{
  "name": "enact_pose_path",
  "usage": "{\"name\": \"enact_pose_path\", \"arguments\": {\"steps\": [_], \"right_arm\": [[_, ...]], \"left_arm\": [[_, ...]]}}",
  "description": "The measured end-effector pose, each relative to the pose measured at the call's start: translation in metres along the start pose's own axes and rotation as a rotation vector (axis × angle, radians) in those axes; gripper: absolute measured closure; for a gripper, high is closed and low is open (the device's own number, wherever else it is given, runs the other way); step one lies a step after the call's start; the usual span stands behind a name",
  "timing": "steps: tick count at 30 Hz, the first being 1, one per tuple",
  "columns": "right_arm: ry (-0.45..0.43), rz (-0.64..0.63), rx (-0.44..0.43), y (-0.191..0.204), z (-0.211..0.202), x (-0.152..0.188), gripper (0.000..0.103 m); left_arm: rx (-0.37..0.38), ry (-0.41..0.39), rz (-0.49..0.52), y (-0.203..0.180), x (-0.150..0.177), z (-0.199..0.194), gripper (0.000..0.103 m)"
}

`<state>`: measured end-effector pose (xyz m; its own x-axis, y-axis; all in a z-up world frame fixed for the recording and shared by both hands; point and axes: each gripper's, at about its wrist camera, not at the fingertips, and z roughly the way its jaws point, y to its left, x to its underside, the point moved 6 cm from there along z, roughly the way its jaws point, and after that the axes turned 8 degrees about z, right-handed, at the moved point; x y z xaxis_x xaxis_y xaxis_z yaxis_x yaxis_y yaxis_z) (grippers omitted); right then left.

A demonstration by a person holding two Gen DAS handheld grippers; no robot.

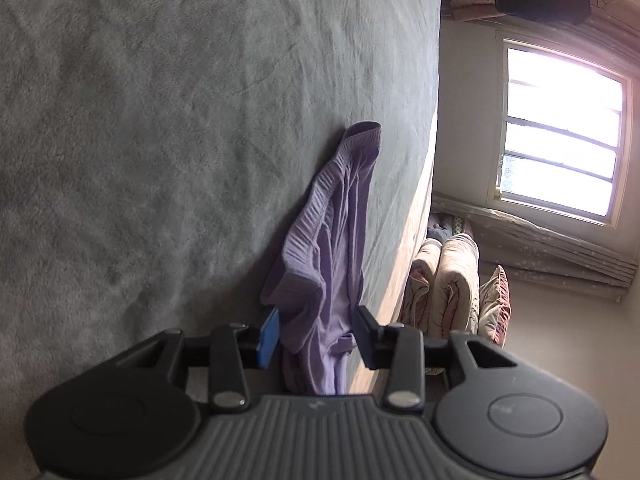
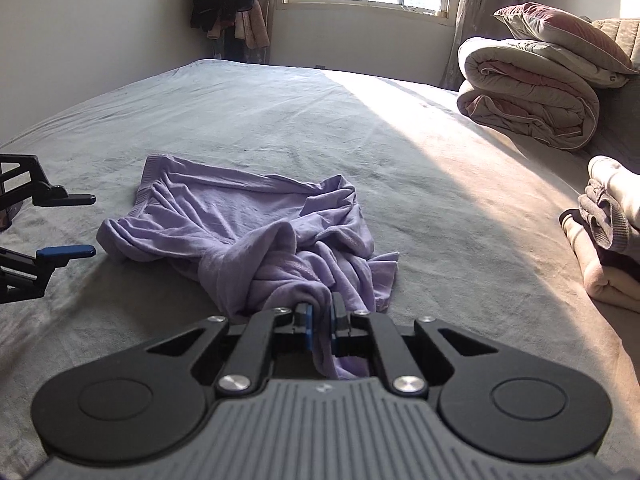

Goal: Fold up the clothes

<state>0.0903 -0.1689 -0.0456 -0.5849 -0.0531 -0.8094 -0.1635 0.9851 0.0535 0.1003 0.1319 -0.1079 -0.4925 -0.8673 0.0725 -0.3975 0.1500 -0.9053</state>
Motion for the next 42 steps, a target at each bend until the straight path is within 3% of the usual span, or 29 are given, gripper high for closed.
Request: {"name": "enact_pose_path", "arguments": {"steps": [7,11,13,17,19,20,26,30,34,39,42], "right_arm": [[-0.019,0.025,0.115,-0.035,0.01,-0.01,0.096],[0.027,0.075,0.092,-0.05,0.016,-0.009,0.095],[0.04,0.101,0.063,-0.05,0.013,-0.009,0.085],[0.034,0.11,-0.005,-0.038,0.003,-0.012,0.082],[0.021,0.107,-0.036,-0.031,-0.003,-0.014,0.057],[0.01,0.108,-0.056,-0.026,-0.006,-0.015,0.054],[0.036,0.103,-0.17,0.003,-0.01,-0.012,0.056],[0.064,0.07,-0.2,0.022,-0.003,-0.003,0.061],[0.096,0.071,-0.213,0.034,0.016,0.008,0.061],[0.075,0.048,-0.171,0.038,0.032,0.016,0.061],[0.045,0.023,-0.143,0.036,0.033,0.017,0.082]], "left_arm": [[-0.002,-0.002,-0.085,0.011,0.008,0.009,0.063],[0.013,-0.011,-0.11,0.013,0.009,0.007,0.063],[0.015,-0.011,-0.114,0.013,0.008,0.006,0.063],[0.012,-0.014,-0.114,0.014,0.004,0.004,0.062],[0.01,-0.012,-0.11,0.014,0.004,0.004,0.062],[0.008,-0.011,-0.105,0.014,0.004,0.003,0.062],[0.007,-0.028,-0.087,0.013,0.003,-0.002,0.062],[0.003,-0.038,-0.089,0.015,0.002,-0.004,0.062],[-0.001,-0.043,-0.091,0.017,0.001,-0.004,0.062],[-0.006,-0.045,-0.095,0.019,0.001,-0.003,0.063],[-0.004,-0.055,-0.106,0.02,-0.001,-0.004,0.063]]}}
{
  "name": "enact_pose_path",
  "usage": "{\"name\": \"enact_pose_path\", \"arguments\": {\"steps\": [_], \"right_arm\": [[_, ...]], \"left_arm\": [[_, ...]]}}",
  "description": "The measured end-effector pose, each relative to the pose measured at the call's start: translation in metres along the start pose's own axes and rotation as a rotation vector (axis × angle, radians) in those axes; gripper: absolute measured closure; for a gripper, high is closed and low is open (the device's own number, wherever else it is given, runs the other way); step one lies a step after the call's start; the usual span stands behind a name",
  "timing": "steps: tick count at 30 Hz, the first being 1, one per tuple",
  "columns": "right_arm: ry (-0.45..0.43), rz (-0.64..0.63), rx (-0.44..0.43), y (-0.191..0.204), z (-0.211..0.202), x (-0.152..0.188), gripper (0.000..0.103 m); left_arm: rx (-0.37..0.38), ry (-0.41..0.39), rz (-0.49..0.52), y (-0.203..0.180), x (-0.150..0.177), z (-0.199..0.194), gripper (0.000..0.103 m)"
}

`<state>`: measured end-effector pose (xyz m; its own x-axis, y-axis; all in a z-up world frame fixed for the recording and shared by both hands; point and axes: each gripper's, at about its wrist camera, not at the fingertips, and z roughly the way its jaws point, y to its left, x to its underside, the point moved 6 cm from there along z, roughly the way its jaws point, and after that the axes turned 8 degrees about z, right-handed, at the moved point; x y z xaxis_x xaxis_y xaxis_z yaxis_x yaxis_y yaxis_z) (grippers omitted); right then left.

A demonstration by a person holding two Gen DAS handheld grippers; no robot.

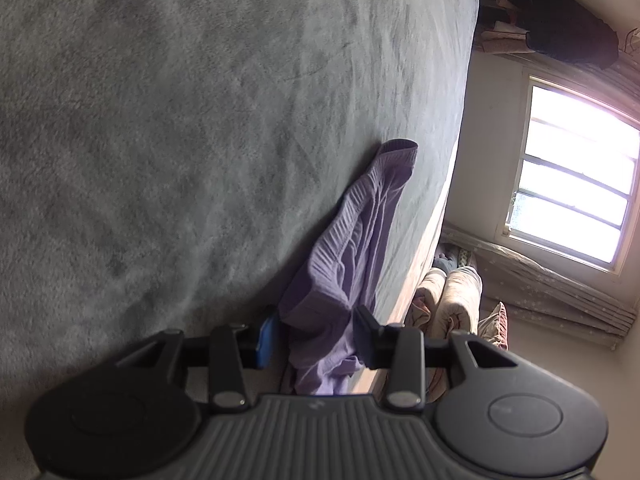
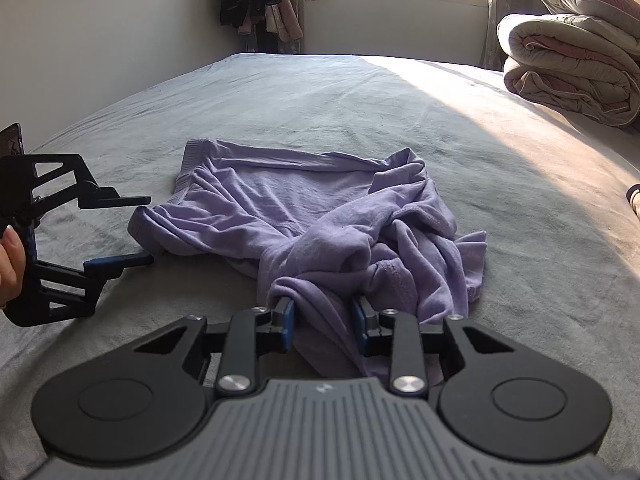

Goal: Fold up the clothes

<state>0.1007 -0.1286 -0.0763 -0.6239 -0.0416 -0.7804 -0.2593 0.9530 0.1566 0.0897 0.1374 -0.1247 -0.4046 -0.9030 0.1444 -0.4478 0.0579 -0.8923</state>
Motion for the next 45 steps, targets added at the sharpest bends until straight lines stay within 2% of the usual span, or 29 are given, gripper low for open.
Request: {"name": "enact_pose_path", "arguments": {"steps": [5,7,8,9,12,13,16,21,26,31,38,40,42,45], "right_arm": [[-0.028,0.002,0.006,-0.01,-0.013,-0.008,0.086],[-0.027,0.009,0.005,-0.014,-0.015,-0.008,0.087],[-0.022,0.015,0.002,-0.014,-0.015,-0.007,0.087],[-0.019,0.017,0.0,-0.014,-0.014,-0.007,0.087],[-0.02,0.015,-0.002,-0.011,-0.014,-0.008,0.088],[-0.023,0.015,-0.004,-0.01,-0.016,-0.009,0.088],[-0.034,0.027,-0.018,-0.01,-0.024,-0.015,0.089],[-0.057,0.085,-0.066,-0.015,-0.042,-0.028,0.091],[-0.085,0.146,-0.094,-0.023,-0.06,-0.04,0.091],[-0.037,0.168,-0.121,-0.022,-0.058,-0.036,0.089],[0.0,0.129,-0.023,-0.029,-0.046,-0.029,0.088],[0.021,0.12,0.008,-0.033,-0.042,-0.027,0.087],[0.046,0.102,0.037,-0.035,-0.039,-0.024,0.082],[0.061,0.076,0.054,-0.036,-0.037,-0.02,0.057]], "left_arm": [[-0.001,-0.008,-0.012,0.0,-0.002,0.001,0.065],[-0.006,-0.017,-0.015,0.001,-0.003,0.002,0.07],[-0.007,-0.022,-0.014,0.001,-0.004,0.002,0.073],[-0.012,-0.029,-0.009,0.001,-0.004,0.002,0.081],[-0.034,-0.058,0.029,-0.002,-0.006,0.0,0.087],[-0.053,-0.073,0.068,-0.006,-0.007,-0.003,0.099],[-0.113,-0.118,0.188,-0.017,-0.01,-0.013,0.099],[-0.164,-0.191,0.361,-0.033,-0.018,-0.037,0.099],[-0.209,-0.225,0.471,-0.038,-0.03,-0.058,0.099],[-0.234,-0.25,0.497,-0.029,-0.05,-0.081,0.099],[-0.234,-0.305,0.47,-0.023,-0.075,-0.111,0.099],[-0.239,-0.33,0.469,-0.022,-0.082,-0.119,0.099],[-0.249,-0.308,0.471,-0.021,-0.085,-0.115,0.099],[-0.285,-0.233,0.453,-0.013,-0.084,-0.102,0.097]]}}
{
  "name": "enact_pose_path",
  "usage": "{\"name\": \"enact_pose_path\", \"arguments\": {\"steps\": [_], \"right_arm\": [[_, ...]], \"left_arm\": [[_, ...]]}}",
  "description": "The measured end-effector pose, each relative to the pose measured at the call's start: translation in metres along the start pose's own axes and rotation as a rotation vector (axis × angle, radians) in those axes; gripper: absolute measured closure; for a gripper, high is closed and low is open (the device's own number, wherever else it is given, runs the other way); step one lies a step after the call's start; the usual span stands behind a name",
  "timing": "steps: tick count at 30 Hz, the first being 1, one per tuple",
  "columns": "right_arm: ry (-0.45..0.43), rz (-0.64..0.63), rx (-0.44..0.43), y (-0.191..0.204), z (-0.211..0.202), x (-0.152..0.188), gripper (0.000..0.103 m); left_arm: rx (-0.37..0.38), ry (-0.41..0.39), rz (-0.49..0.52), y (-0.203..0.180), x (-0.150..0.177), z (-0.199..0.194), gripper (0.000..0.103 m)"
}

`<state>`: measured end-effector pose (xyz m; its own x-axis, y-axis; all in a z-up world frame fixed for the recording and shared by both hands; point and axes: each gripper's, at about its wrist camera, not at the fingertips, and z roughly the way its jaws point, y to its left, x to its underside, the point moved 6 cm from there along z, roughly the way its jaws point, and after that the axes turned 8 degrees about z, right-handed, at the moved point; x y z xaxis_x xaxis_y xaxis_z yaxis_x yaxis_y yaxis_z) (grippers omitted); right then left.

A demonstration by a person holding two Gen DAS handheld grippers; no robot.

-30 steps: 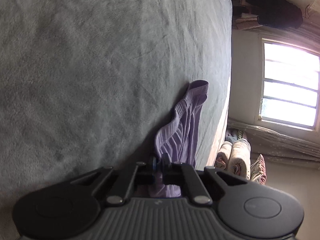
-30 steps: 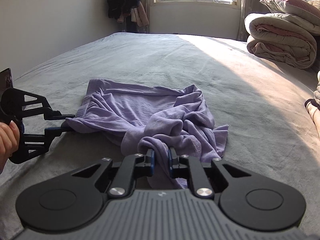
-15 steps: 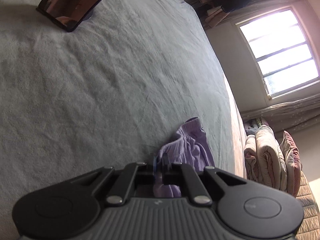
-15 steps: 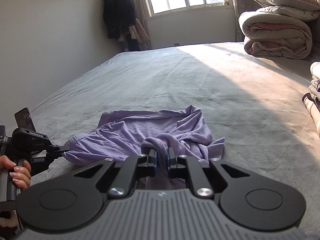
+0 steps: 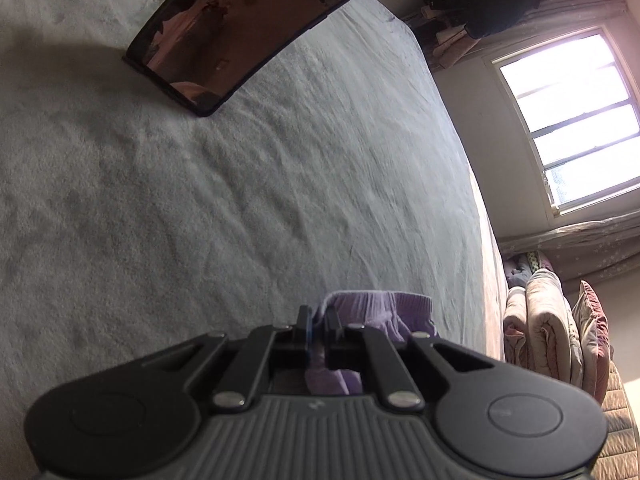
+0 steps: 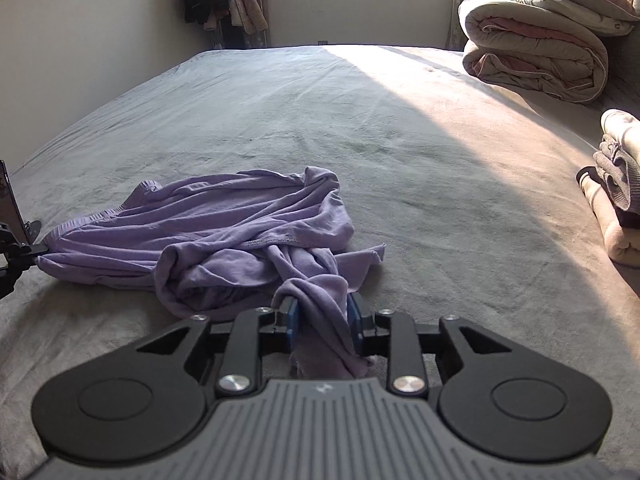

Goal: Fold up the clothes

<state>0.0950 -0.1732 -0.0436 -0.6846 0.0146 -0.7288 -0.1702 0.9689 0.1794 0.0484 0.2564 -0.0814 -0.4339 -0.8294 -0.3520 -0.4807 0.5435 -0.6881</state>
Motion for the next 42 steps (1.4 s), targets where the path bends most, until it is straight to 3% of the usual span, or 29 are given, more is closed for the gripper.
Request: {"name": "enact_pose_path", "arguments": {"steps": [13,23,26,29,33,37,42], "right_arm": [[-0.095,-0.102,0.045,0.015,-0.037,-0.012,0.056],[0.036,-0.155,-0.05,0.081,0.002,0.021,0.056],[0.059,-0.161,-0.046,0.097,0.022,0.028,0.067],[0.076,-0.164,-0.032,0.106,0.039,0.032,0.07],[0.097,-0.168,0.024,0.106,0.054,0.033,0.099],[0.075,-0.162,0.052,0.101,0.034,0.02,0.099],[-0.018,-0.173,0.119,0.093,-0.002,-0.018,0.099]], "left_arm": [[0.017,0.064,-0.022,0.003,0.0,0.005,0.088],[0.039,0.069,-0.01,0.006,-0.001,0.01,0.087],[0.059,0.077,-0.033,0.01,-0.002,0.01,0.087],[0.079,0.08,-0.049,0.013,-0.003,0.012,0.087],[0.097,0.062,-0.04,0.015,0.0,0.014,0.088],[0.11,0.069,-0.048,0.012,-0.001,0.017,0.088],[0.133,0.09,-0.114,0.017,-0.001,0.02,0.088]]}}
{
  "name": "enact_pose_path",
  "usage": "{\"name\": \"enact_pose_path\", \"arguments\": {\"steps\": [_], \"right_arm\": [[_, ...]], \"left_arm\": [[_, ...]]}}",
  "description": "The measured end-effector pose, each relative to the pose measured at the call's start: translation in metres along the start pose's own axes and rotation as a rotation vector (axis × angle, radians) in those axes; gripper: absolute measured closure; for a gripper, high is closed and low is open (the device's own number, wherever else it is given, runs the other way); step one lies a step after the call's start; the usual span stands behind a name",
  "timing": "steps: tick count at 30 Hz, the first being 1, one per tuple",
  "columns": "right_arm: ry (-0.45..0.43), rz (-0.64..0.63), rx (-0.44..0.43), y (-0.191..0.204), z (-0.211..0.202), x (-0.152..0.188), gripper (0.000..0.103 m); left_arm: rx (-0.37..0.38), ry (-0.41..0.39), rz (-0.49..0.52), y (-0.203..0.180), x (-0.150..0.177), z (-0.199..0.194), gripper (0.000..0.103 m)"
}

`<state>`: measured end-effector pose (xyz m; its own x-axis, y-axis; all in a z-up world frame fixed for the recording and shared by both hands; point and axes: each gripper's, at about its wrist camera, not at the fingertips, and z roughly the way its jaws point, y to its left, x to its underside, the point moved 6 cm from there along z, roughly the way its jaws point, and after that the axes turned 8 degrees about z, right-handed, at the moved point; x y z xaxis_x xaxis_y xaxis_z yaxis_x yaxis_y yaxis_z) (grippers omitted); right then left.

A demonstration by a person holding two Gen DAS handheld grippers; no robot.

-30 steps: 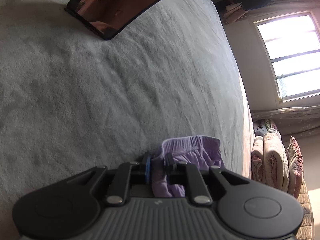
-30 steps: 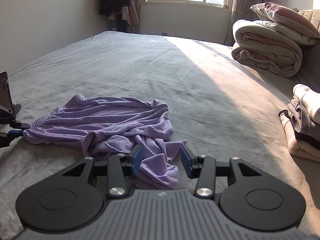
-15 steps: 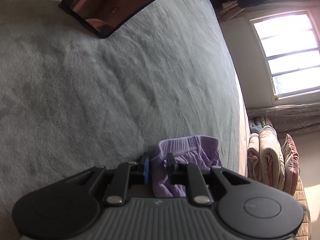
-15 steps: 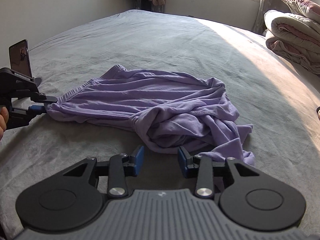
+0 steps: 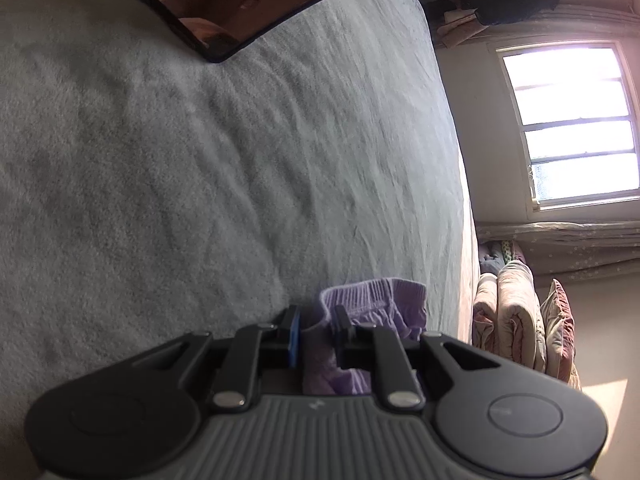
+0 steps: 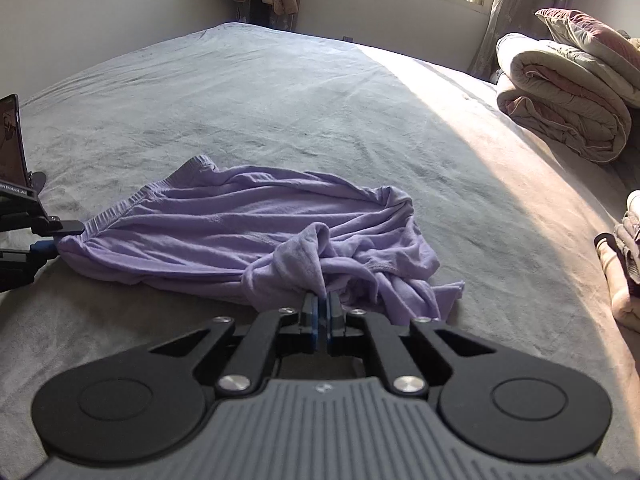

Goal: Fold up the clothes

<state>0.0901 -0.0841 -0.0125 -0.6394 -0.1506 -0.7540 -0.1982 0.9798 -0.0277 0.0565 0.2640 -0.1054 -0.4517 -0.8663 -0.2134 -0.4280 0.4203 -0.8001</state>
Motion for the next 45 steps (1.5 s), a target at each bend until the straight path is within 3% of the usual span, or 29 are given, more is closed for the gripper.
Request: {"name": "enact_pose_path", "arguments": {"steps": [7,14,22,27,28,32,35,39,45], "right_arm": [[-0.085,-0.001,0.158,-0.038,-0.013,-0.056,0.099],[-0.067,0.02,0.321,-0.084,0.029,-0.084,0.099],[0.007,0.074,0.406,-0.115,0.086,-0.081,0.099],[0.044,0.157,0.404,-0.122,0.103,-0.074,0.097],[0.043,0.173,0.392,-0.12,0.101,-0.076,0.089],[0.049,0.202,0.323,-0.1,0.094,-0.089,0.088],[0.086,0.221,0.221,-0.068,0.093,-0.1,0.086],[0.163,0.25,0.027,-0.006,0.097,-0.111,0.061],[0.276,0.179,-0.164,0.084,0.108,-0.117,0.061]], "left_arm": [[0.006,-0.004,-0.021,0.001,0.003,0.001,0.088],[0.002,-0.016,0.002,-0.003,0.006,0.003,0.088],[0.005,-0.024,0.056,-0.013,0.008,0.012,0.088],[0.009,-0.036,0.14,-0.018,0.009,0.016,0.088],[0.009,-0.04,0.162,-0.019,0.009,0.017,0.088],[0.015,-0.053,0.252,-0.025,0.011,0.018,0.091],[0.026,-0.068,0.341,-0.032,0.014,0.015,0.093],[0.047,-0.099,0.53,-0.051,0.026,0.008,0.094],[0.133,-0.103,0.813,-0.081,0.056,0.001,0.095]]}}
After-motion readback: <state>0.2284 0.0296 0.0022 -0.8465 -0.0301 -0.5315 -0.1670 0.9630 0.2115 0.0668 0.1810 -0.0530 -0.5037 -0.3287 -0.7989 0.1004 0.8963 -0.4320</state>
